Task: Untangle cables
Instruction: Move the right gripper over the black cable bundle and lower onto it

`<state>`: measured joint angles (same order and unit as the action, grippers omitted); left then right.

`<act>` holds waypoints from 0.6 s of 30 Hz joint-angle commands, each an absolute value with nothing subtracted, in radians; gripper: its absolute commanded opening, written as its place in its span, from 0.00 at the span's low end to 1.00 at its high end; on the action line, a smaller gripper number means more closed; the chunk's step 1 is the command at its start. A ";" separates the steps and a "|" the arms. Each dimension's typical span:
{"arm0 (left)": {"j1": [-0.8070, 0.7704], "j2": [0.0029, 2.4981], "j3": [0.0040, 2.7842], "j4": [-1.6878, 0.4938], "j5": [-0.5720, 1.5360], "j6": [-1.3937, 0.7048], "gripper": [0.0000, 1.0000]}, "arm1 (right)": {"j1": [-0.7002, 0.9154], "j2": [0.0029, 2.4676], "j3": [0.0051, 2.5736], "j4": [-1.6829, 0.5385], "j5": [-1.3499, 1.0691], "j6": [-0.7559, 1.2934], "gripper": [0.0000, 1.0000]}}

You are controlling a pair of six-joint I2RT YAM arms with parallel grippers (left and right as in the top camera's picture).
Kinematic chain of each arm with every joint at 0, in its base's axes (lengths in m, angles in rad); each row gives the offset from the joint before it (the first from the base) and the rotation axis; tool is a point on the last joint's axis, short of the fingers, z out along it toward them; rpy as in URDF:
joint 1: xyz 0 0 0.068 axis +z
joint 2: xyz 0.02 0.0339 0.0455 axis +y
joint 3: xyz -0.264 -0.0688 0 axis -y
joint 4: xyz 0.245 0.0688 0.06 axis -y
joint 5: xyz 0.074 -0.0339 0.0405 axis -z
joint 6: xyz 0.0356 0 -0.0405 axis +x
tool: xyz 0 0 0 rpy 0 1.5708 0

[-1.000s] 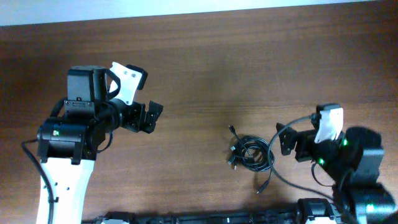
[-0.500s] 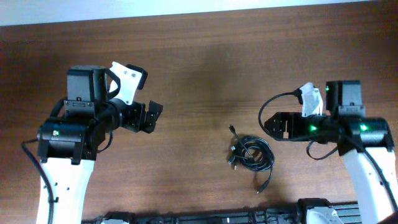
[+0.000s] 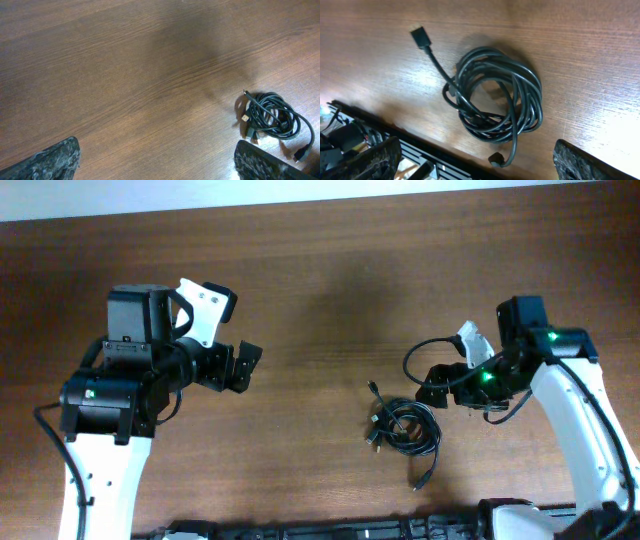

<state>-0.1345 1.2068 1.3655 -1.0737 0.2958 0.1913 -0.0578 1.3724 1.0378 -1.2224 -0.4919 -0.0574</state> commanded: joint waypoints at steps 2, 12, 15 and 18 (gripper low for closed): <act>-0.138 1.210 1.383 -1.071 0.293 0.207 0.99 | -0.050 1.432 1.045 -1.220 -0.455 -0.071 0.97; -0.138 1.214 1.383 -1.071 0.293 0.207 0.99 | 0.097 1.466 1.031 -1.182 -0.210 0.069 0.97; -0.138 1.214 1.383 -1.073 0.293 0.207 0.99 | 0.174 1.466 1.031 -1.169 -0.113 0.068 0.98; -0.138 1.214 1.383 -1.076 0.292 0.207 0.99 | 0.239 1.466 1.031 -1.159 -0.056 0.068 1.00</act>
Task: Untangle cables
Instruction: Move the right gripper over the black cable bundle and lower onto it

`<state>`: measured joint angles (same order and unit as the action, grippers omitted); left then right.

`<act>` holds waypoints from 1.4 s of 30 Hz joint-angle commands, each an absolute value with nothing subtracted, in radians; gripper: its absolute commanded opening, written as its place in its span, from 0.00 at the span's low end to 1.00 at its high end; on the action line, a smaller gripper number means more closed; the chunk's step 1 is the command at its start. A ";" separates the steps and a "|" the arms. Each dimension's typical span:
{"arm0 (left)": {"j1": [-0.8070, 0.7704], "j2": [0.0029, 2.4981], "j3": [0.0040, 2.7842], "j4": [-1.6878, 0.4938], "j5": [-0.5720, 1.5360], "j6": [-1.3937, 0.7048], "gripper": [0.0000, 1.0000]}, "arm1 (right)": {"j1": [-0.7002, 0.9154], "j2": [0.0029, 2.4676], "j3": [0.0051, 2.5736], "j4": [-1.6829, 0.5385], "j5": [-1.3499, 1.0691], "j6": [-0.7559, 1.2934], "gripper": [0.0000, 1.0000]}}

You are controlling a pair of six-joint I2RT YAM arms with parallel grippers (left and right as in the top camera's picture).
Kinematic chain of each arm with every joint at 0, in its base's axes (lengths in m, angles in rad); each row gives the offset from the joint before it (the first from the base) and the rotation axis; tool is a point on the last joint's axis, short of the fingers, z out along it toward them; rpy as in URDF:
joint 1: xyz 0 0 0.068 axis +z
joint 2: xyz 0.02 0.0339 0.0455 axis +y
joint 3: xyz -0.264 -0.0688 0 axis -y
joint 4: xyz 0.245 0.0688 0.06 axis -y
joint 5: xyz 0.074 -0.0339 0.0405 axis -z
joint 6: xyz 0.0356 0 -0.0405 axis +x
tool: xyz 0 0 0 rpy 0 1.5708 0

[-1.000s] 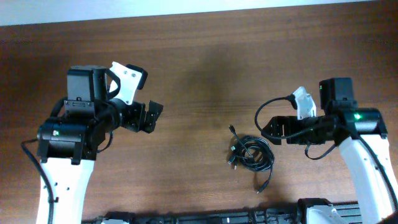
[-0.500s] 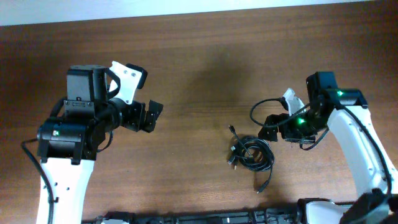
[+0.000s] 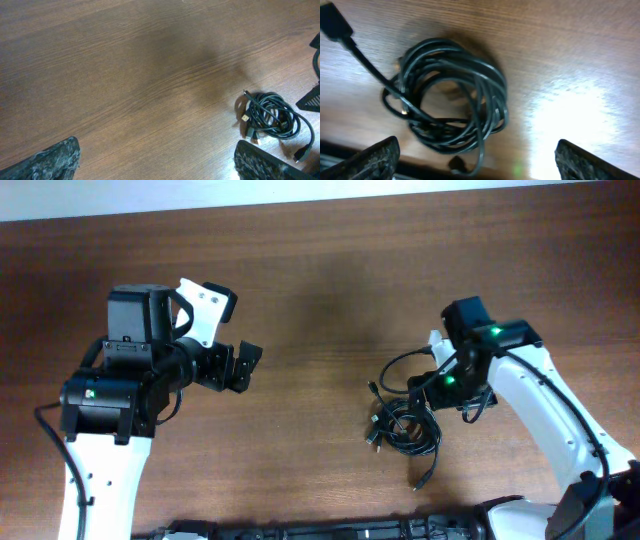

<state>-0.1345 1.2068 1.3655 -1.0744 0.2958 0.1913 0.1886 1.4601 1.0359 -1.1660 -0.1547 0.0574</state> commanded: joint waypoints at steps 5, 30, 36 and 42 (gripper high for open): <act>-0.138 1.214 1.383 -1.076 0.292 0.208 0.99 | 0.298 1.467 1.029 -1.139 0.010 0.065 0.99; -0.138 1.214 1.383 -1.075 0.292 0.208 0.99 | 0.308 1.467 0.728 -0.769 -0.022 0.068 0.91; -0.138 1.214 1.383 -1.075 0.292 0.208 0.99 | 0.308 1.468 0.725 -0.671 -0.022 0.069 0.84; -0.138 1.214 1.383 -1.076 0.292 0.208 0.99 | 0.308 1.547 0.725 -0.579 -0.022 0.068 0.84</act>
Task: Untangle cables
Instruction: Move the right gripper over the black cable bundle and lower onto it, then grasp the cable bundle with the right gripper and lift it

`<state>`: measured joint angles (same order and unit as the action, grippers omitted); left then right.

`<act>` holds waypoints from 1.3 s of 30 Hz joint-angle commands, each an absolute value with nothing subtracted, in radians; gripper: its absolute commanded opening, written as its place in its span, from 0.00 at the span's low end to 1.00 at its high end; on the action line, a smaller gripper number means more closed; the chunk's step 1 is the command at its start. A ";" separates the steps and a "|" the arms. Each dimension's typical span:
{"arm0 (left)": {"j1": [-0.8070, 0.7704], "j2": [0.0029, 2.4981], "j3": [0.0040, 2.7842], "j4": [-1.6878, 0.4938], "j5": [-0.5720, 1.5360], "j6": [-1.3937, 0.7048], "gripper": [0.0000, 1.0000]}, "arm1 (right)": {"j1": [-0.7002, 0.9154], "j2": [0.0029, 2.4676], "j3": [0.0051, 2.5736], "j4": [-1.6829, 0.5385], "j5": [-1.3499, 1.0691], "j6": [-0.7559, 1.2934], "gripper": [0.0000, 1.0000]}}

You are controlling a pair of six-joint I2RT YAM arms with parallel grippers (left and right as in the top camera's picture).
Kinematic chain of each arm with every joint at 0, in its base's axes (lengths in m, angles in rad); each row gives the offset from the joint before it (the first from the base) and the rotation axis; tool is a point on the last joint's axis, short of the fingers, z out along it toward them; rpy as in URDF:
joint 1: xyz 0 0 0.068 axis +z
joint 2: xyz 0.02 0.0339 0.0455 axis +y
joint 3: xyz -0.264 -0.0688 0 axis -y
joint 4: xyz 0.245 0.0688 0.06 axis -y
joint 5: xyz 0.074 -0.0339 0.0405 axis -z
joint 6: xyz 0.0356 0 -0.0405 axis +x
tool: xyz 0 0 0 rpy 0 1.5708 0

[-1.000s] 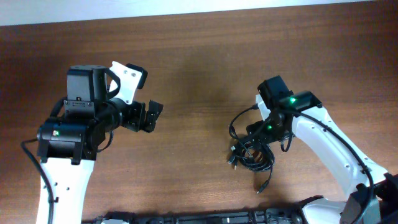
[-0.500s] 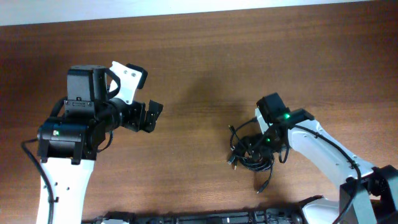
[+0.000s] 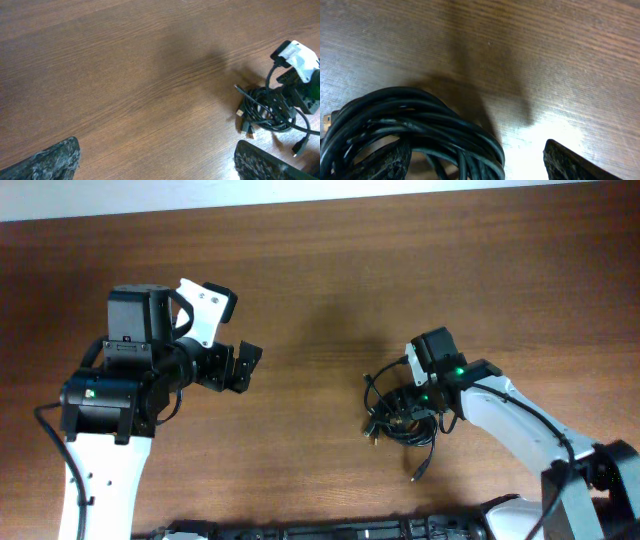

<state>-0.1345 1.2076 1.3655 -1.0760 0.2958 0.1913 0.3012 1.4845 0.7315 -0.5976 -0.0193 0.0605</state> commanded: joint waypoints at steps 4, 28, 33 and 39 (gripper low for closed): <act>-0.138 1.214 1.383 -1.075 0.292 0.208 0.99 | 0.308 1.631 0.725 -0.550 -0.022 0.069 0.84; -0.138 1.219 1.383 -1.070 0.361 0.207 0.99 | 0.308 1.646 0.942 -0.089 -0.060 0.160 0.85; -0.138 1.219 1.383 -1.071 0.364 0.196 0.99 | 0.307 1.631 0.988 -0.160 -0.071 0.158 0.85; -0.138 1.221 1.383 -1.067 0.364 0.196 0.99 | 0.307 1.587 0.993 -0.389 -0.071 0.159 0.99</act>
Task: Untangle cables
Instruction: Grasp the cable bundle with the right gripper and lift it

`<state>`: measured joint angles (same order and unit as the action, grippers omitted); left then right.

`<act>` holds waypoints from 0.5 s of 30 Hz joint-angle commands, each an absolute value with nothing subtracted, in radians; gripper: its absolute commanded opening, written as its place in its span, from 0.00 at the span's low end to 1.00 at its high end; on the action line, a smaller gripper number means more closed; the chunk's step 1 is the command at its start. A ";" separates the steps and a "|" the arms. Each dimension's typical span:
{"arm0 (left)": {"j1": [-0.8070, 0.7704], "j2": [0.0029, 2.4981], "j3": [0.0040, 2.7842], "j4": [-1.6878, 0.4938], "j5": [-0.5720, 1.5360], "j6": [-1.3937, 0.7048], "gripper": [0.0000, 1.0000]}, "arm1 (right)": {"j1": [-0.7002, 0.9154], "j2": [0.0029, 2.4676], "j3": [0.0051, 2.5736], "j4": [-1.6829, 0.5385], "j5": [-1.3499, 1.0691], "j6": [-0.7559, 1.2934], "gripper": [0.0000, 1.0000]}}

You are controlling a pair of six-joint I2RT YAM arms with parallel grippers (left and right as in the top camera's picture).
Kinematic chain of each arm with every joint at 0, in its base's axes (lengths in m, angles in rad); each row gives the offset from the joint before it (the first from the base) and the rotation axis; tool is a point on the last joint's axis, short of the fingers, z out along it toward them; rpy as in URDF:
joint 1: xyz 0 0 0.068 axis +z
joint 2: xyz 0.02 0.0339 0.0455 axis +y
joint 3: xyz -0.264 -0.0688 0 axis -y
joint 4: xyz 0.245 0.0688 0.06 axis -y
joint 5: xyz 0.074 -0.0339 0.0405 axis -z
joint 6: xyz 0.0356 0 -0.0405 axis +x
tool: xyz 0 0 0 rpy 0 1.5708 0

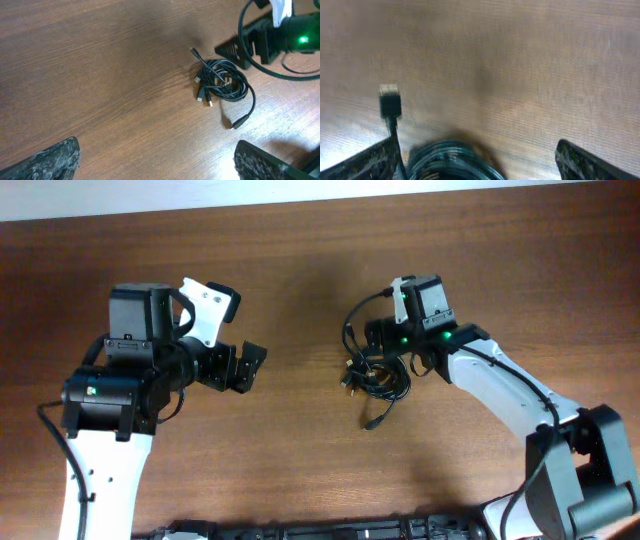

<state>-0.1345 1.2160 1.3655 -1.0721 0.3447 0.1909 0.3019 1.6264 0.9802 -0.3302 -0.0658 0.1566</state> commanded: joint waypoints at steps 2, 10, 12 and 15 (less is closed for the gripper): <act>-0.138 1.224 1.383 -1.065 0.364 0.196 0.99 | 0.302 1.585 0.993 -0.466 -0.063 0.136 0.99; -0.138 1.229 1.383 -1.068 0.364 0.196 0.99 | 0.273 1.589 0.991 -0.592 -0.041 0.014 0.99; -0.138 1.229 1.383 -1.063 0.364 0.196 0.99 | 0.274 1.599 0.991 -0.609 -0.041 0.007 0.99; -0.138 1.229 1.383 -1.053 0.364 0.196 0.99 | 0.274 1.621 0.969 -0.613 -0.041 0.007 0.99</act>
<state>-0.1345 1.2224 1.3655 -1.0637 0.3450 0.1909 0.2764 1.6093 0.9817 -0.6098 -0.0502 0.0292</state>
